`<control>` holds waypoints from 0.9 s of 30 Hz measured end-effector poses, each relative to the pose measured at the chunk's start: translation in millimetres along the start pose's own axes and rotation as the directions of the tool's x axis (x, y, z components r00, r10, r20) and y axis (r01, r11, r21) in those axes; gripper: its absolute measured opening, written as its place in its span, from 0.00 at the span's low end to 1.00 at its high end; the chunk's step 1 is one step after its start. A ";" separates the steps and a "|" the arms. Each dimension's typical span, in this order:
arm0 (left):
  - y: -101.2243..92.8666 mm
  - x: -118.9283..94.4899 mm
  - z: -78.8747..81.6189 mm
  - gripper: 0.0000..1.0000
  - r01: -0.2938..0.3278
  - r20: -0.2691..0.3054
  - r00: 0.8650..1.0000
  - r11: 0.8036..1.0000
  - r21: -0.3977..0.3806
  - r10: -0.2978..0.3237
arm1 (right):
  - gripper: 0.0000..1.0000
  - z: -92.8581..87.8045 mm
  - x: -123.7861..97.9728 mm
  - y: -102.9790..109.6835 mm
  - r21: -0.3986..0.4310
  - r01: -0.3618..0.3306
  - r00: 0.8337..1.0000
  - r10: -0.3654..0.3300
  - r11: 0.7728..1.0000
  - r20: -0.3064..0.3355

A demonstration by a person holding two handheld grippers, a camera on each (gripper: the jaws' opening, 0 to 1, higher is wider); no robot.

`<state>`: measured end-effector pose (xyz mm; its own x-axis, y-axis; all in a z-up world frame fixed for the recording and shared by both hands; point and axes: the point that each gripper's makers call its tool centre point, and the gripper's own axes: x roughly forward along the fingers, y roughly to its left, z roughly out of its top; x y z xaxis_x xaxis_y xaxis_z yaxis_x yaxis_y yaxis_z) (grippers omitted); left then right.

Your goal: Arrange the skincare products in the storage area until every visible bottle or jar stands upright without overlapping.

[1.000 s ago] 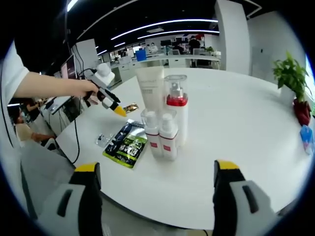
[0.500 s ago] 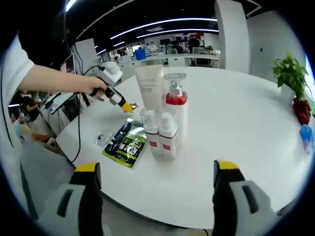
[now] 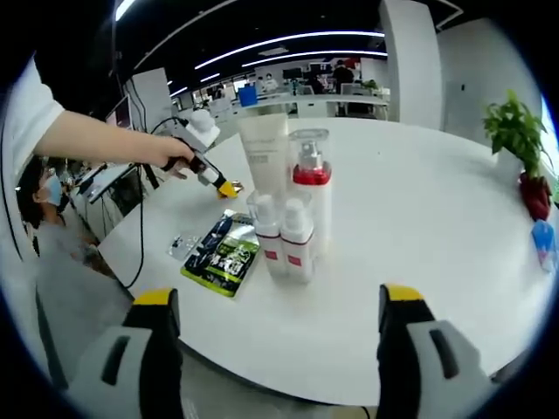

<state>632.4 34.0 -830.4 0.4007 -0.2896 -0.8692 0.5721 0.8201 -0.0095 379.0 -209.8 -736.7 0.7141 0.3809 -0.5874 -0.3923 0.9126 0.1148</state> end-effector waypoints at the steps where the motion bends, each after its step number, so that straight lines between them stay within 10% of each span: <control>1: -0.2 -0.3 0.0 0.57 -0.001 0.001 1.000 1.000 0.001 0.001 | 0.95 0.0 0.0 0.1 0.000 0.000 1.000 0.000 1.000 0.000; 8: -4.5 -1.5 0.4 0.37 0.018 0.015 1.000 1.000 0.019 -0.019 | 0.95 -0.4 0.4 0.1 -0.003 0.000 1.000 0.000 1.000 -0.003; 27: -8.4 -17.8 7.8 0.36 0.035 0.034 0.999 0.993 0.109 -0.039 | 0.94 1.0 -0.3 2.6 -0.013 -0.008 1.000 0.008 1.000 0.005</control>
<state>626.0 28.4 -811.0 0.4023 -0.3378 -0.8509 0.6601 0.7510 0.0139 378.3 -207.4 -735.4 0.7140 0.3890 -0.5821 -0.4054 0.9076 0.1092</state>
